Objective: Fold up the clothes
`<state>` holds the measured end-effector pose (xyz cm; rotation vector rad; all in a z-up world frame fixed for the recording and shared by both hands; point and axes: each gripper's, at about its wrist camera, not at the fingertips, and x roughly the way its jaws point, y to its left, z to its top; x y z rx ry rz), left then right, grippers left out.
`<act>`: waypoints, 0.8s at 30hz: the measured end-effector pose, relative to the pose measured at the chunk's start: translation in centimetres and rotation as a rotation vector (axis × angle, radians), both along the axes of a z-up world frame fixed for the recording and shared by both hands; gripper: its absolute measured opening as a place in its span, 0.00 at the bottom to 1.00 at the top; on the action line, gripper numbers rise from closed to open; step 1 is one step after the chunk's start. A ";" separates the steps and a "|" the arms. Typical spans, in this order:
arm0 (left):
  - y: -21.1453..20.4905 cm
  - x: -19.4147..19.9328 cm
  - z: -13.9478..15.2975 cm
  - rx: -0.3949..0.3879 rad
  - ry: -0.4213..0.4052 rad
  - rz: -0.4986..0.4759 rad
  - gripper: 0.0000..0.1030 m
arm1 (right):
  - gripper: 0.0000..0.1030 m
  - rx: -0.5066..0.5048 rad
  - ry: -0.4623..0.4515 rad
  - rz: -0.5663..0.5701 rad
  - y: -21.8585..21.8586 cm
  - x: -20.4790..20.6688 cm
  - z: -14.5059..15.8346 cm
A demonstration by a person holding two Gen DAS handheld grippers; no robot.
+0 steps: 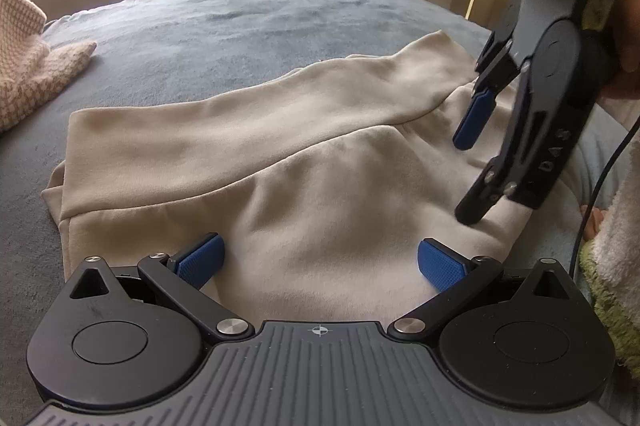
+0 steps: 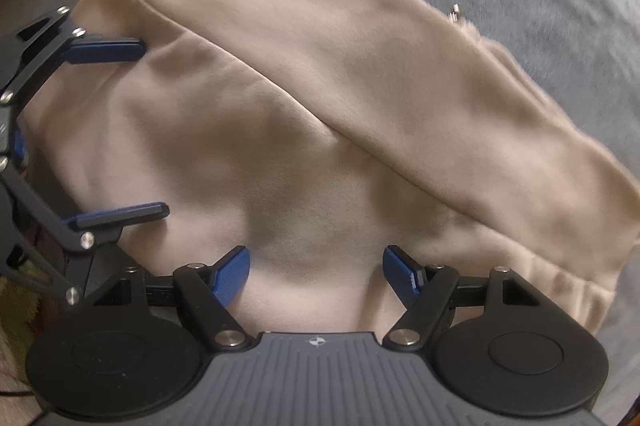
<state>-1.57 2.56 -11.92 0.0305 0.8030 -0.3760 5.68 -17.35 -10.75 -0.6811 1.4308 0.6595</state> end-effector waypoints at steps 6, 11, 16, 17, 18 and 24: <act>-0.1 -0.1 0.1 0.005 0.007 0.001 1.00 | 0.61 0.021 -0.054 0.028 0.3 -0.5 1.3; -0.2 -0.2 0.1 0.014 0.010 0.004 1.00 | 0.57 0.037 -0.042 -0.003 2.5 0.9 1.7; -0.2 -0.2 0.2 0.019 0.013 0.007 1.00 | 0.58 0.062 -0.018 -0.030 2.7 0.6 1.5; -0.2 -0.2 0.2 0.020 0.014 0.007 1.00 | 0.58 0.064 -0.017 -0.034 2.6 0.6 1.6; -0.2 -0.2 0.2 0.020 0.015 0.008 1.00 | 0.58 0.064 -0.016 -0.042 2.6 0.6 1.7; 0.1 -0.3 0.5 0.011 0.016 0.018 1.00 | 0.58 0.068 -0.017 -0.063 2.5 0.3 2.3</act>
